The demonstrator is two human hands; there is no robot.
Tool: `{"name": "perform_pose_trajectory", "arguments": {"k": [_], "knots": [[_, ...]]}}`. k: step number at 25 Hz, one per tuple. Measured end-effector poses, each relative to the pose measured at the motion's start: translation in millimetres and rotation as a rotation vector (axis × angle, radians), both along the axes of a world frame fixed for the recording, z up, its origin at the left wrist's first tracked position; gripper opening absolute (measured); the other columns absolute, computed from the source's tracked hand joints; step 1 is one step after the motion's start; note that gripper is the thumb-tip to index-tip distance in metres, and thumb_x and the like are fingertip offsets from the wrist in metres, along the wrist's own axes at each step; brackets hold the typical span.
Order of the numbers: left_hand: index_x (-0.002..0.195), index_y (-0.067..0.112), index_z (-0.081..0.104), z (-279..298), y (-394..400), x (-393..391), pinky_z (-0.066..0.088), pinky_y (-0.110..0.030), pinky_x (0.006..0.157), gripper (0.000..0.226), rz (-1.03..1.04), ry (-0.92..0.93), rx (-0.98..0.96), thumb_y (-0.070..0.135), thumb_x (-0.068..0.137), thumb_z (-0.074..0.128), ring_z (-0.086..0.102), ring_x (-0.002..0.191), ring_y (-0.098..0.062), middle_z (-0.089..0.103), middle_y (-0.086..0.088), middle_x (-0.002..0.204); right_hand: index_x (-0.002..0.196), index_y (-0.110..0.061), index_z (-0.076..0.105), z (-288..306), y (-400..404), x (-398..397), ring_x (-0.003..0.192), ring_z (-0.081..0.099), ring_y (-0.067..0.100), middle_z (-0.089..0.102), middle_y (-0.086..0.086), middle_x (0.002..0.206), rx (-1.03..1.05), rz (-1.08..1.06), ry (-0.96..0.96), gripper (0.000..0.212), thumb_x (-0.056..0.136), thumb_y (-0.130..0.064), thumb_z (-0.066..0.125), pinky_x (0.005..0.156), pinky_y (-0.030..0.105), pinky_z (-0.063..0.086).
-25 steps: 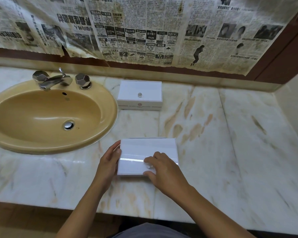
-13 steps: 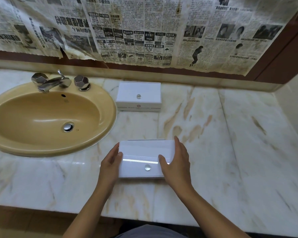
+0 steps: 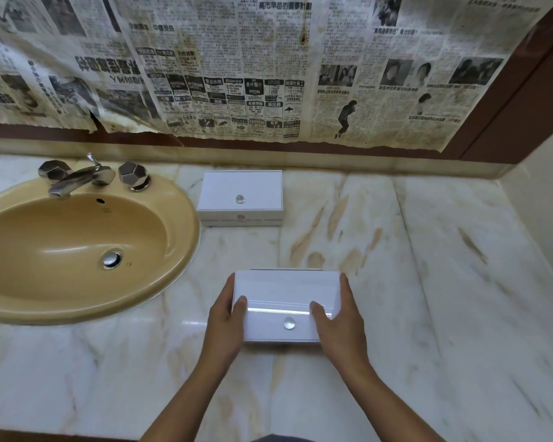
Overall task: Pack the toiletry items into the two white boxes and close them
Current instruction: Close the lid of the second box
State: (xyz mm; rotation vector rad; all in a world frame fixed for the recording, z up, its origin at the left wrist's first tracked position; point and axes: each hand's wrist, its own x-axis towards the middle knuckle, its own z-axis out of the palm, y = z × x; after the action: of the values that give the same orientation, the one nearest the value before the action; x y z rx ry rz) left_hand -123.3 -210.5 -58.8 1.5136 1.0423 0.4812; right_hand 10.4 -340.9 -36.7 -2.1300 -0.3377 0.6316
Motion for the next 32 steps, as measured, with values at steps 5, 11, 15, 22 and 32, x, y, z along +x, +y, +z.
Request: {"name": "perform_pose_trajectory", "arguments": {"k": [5, 11, 15, 22, 32], "knots": [[0.141, 0.024, 0.052, 1.6, 6.8, 68.9, 0.045, -0.016, 0.093, 0.044, -0.09, -0.026, 0.011, 0.024, 0.097, 0.046, 0.059, 0.114, -0.001, 0.063, 0.008, 0.129, 0.148, -0.026, 0.022, 10.6, -0.6, 61.4, 0.131, 0.04, 0.018, 0.038, -0.004, 0.148, 0.007, -0.095, -0.049, 0.068, 0.091, -0.026, 0.058, 0.093, 0.021, 0.032], [0.15, 0.019, 0.045, -7.1, 23.9, 165.1, 0.041, -0.04, 0.115, 0.048, -0.129, 0.011, 0.0, 0.008, 0.103, 0.04, 0.054, 0.13, -0.017, 0.058, 0.001, 0.143, 0.148, -0.025, 0.024, 14.7, 14.4, 149.3, 0.132, 0.039, 0.02, 0.037, -0.001, 0.149, -0.018, -0.174, -0.079, 0.066, 0.092, -0.026, 0.057, 0.098, 0.025, 0.033], [0.149, 0.017, 0.045, -15.7, 45.8, 214.9, 0.039, -0.045, 0.116, 0.049, -0.129, 0.01, 0.013, 0.009, 0.101, 0.04, 0.051, 0.135, -0.02, 0.055, -0.002, 0.146, 0.148, -0.026, 0.024, 10.8, 33.7, 193.9, 0.131, 0.04, 0.021, 0.039, -0.001, 0.147, -0.008, -0.195, -0.046, 0.065, 0.092, -0.027, 0.056, 0.094, 0.025, 0.034], [0.153, 0.015, 0.041, -31.6, 71.6, 256.9, 0.038, -0.044, 0.118, 0.049, -0.031, 0.024, -0.018, 0.01, 0.104, 0.04, 0.046, 0.139, -0.021, 0.05, -0.003, 0.152, 0.149, -0.025, 0.023, -2.4, 66.1, 236.0, 0.13, 0.04, 0.019, 0.039, -0.002, 0.147, -0.015, -0.167, -0.03, 0.065, 0.092, -0.027, 0.055, 0.091, 0.023, 0.033], [0.155, 0.013, 0.036, -24.8, 78.6, 262.1, 0.035, -0.045, 0.119, 0.05, -0.064, 0.095, 0.03, 0.014, 0.105, 0.038, 0.042, 0.143, -0.026, 0.044, -0.006, 0.156, 0.149, -0.026, 0.023, -10.4, 71.1, 242.1, 0.133, 0.038, 0.019, 0.038, 0.0, 0.148, 0.006, -0.121, -0.041, 0.067, 0.092, -0.034, 0.057, 0.101, 0.027, 0.033]]}}
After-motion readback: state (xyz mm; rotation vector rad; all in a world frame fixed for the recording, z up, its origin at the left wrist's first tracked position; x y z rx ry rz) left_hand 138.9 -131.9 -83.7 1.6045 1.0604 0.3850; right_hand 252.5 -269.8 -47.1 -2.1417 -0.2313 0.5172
